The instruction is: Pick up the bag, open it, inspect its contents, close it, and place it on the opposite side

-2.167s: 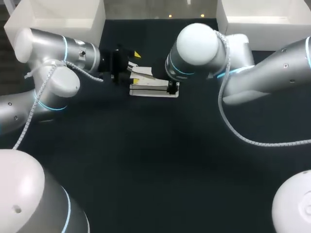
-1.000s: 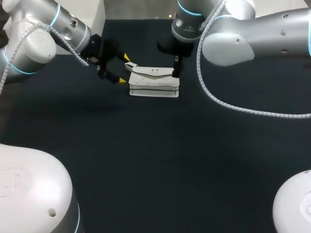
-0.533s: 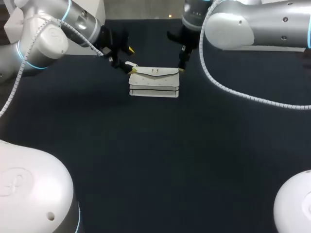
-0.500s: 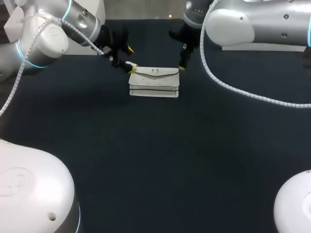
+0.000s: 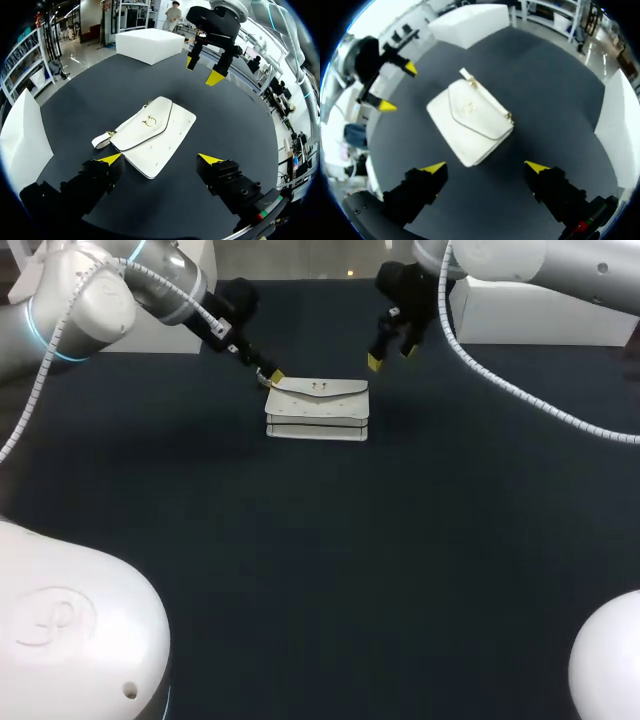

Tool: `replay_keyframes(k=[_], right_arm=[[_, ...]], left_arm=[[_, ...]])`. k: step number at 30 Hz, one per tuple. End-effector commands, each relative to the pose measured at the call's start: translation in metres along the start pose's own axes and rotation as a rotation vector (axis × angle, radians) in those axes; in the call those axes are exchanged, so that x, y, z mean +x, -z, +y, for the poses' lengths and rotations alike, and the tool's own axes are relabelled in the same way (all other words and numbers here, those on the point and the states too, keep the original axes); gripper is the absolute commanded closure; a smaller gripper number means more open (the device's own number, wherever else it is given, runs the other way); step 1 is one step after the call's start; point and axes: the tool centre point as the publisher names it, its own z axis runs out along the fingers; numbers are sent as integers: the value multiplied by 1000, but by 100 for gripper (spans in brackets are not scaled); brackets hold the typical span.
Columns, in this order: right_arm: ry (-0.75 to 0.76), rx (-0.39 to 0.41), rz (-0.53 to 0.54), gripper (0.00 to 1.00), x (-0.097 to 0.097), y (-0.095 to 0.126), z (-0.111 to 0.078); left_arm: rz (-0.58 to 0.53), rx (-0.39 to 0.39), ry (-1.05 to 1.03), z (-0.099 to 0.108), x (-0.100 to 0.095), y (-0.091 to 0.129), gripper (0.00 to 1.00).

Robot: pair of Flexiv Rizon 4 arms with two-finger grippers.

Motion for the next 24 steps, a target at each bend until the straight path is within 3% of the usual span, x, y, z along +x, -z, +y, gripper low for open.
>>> replay_keyframes(k=[1, 4, 6, 18, 21, 24], right_arm=[[-280, -175, 110, 0, 0, -4, -11], [-301, -191, 122, 0, 2, -6, -14], [-312, -134, 73, 0, 3, -10, -14], [-312, -134, 73, 0, 3, -10, -14], [-312, -134, 73, 0, 3, -10, -14], [-487, -132, 157, 0, -3, -15, -9]], left_arm=[[19, 51, 620, 3, 4, 0, 0], [-62, 50, 574, 4, 8, 3, 0], [-62, 50, 574, 4, 8, 3, 0], [-62, 50, 574, 4, 8, 3, 0], [86, 109, 775, -1, 5, -5, 0], [192, 134, 965, 2, 0, -11, 0]])
